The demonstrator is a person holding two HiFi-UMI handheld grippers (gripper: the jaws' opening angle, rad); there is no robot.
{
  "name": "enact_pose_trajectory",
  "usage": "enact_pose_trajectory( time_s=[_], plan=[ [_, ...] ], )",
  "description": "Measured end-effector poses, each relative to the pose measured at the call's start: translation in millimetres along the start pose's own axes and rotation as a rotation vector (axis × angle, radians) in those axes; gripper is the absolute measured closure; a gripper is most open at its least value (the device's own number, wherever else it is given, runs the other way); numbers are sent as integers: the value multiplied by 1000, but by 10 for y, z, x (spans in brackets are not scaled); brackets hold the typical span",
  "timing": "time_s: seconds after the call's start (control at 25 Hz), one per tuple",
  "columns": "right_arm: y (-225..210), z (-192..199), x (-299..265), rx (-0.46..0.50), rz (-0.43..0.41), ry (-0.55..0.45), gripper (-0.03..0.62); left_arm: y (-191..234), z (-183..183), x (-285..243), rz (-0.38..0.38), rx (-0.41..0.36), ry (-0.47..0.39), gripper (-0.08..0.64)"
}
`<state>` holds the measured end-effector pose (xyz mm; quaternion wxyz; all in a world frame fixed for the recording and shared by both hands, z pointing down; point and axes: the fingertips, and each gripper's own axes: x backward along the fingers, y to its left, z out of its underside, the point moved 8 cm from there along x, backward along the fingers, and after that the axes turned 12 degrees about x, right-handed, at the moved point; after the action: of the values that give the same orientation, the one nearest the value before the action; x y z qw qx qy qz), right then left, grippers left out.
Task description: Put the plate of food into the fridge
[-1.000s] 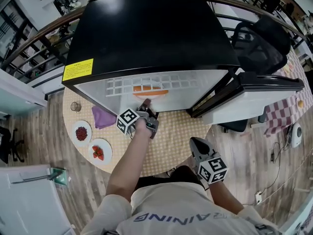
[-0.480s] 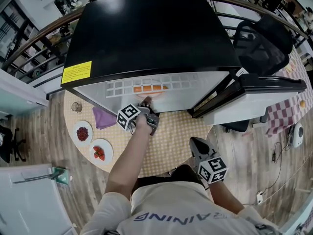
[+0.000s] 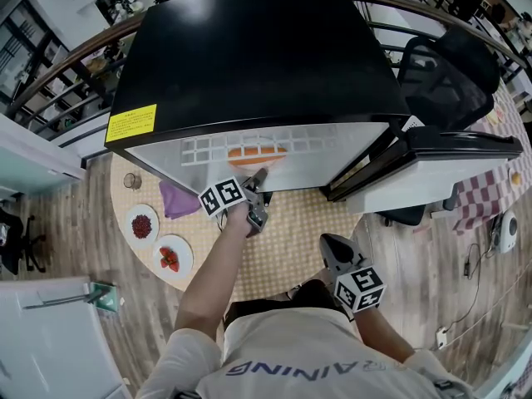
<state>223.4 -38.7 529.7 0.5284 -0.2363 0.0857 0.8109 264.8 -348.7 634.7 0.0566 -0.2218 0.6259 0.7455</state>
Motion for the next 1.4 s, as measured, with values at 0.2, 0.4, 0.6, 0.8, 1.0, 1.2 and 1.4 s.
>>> enact_pose_trajectory(
  time_s=[0.2,0.4,0.6,0.8,1.0,1.2,1.4],
  plan=[
    [-5,11,-9,2,-8,0,572,-74,61,-9,-113,-236,97,394],
    [11,14,-20,2,-20,1,572,-75,119,19,-264,-391,153,427],
    [-9,10,-27,3,-27,0,572,-85,104,92,-277,-376,134,546],
    [-28,-25,-40,9,-33,-12,572,-286,157,336,-176,-440,86,551],
    [-24,-137,-103,22,-40,-40,572,-527,295,807,-67,-540,8,551],
    [43,-302,-185,41,-56,-81,572,-734,410,1408,4,-614,-86,551],
    [148,-454,-269,54,-68,-121,572,-820,435,1985,30,-670,-167,551]
  ],
)
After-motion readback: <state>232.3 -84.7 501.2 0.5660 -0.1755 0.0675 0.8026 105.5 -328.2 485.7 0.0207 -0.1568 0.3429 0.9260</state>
